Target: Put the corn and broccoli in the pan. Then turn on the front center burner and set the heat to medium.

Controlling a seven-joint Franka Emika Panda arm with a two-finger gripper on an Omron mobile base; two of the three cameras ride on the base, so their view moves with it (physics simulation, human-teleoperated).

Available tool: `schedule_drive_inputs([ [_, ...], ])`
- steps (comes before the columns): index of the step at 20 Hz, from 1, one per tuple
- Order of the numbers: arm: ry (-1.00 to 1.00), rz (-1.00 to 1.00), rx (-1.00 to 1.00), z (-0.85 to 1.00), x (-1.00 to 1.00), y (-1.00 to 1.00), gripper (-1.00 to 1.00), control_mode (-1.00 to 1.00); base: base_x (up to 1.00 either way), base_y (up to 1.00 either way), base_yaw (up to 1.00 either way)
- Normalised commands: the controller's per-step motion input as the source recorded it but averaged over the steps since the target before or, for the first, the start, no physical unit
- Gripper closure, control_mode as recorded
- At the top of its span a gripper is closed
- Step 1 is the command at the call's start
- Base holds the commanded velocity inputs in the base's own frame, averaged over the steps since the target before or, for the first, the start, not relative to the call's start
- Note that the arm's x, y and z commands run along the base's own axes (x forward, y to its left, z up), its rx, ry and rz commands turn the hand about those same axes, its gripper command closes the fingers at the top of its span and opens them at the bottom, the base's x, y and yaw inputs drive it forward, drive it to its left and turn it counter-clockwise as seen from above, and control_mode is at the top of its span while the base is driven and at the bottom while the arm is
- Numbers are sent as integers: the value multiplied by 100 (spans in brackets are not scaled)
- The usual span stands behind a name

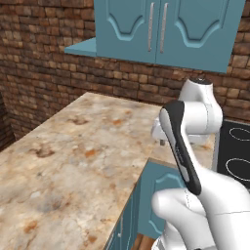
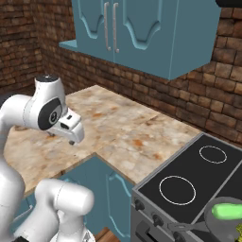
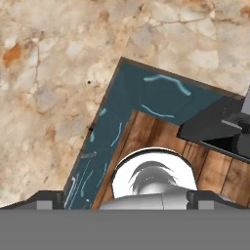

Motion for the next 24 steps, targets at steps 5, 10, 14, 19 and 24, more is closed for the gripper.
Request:
schedule_drive_inputs([
  [5, 4, 8, 0, 0, 15, 0, -100, -100, 0, 0, 0],
  [10, 0, 0, 0, 0, 0, 0, -100, -100, 0, 0, 0],
  [14, 0, 0, 0, 0, 0, 0, -100, 100, -5, 0, 0],
  [19, 0, 0, 0, 0, 0, 0, -100, 100, -86, 0, -2],
  [24, 0, 0, 0, 0, 0, 0, -100, 100, -55, 3, -22],
])
